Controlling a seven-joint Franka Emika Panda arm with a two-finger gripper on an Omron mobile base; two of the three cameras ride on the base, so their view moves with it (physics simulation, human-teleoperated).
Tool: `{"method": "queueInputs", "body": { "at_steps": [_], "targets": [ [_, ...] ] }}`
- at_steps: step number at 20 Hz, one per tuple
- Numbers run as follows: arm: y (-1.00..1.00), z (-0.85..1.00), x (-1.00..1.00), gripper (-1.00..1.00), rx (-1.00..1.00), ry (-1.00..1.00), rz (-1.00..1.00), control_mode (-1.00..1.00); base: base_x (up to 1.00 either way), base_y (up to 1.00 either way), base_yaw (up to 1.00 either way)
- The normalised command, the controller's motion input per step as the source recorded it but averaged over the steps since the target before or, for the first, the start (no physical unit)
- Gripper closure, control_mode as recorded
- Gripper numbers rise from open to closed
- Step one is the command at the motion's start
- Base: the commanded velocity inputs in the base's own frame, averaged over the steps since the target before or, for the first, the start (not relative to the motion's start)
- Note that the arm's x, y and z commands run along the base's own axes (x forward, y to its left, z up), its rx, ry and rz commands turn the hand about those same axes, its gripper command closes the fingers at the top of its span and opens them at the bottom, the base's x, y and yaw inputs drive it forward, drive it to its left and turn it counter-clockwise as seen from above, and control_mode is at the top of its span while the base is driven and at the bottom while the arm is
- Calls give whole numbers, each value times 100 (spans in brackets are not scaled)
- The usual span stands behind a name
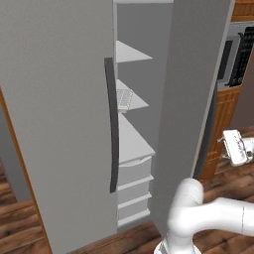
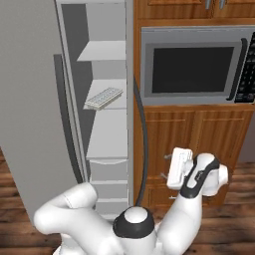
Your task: The ice cube tray has been filled with water. Take the tray and place it in the freezer to make ice. Close the freezer door after placing the tray.
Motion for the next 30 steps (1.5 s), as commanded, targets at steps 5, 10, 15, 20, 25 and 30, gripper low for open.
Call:
{"method": "queueInputs", "body": {
  "at_steps": [5, 10, 15, 20, 25, 30],
  "targets": [
    [17, -29, 45, -100, 0, 0, 0, -100, 0, 0, 0],
    [14, -39, 18, -100, 0, 0, 0, -100, 0, 0, 0],
    [21, -33, 11, -100, 0, 0, 0, -100, 0, 0, 0],
    [25, -14, 48, -100, 0, -4, 0, -100, 0, 0, 0],
    [20, -8, 44, -100, 0, -11, 0, -100, 0, 0, 0],
    [15, -16, 23, -100, 0, -17, 0, -100, 0, 0, 0]
  ]
}}
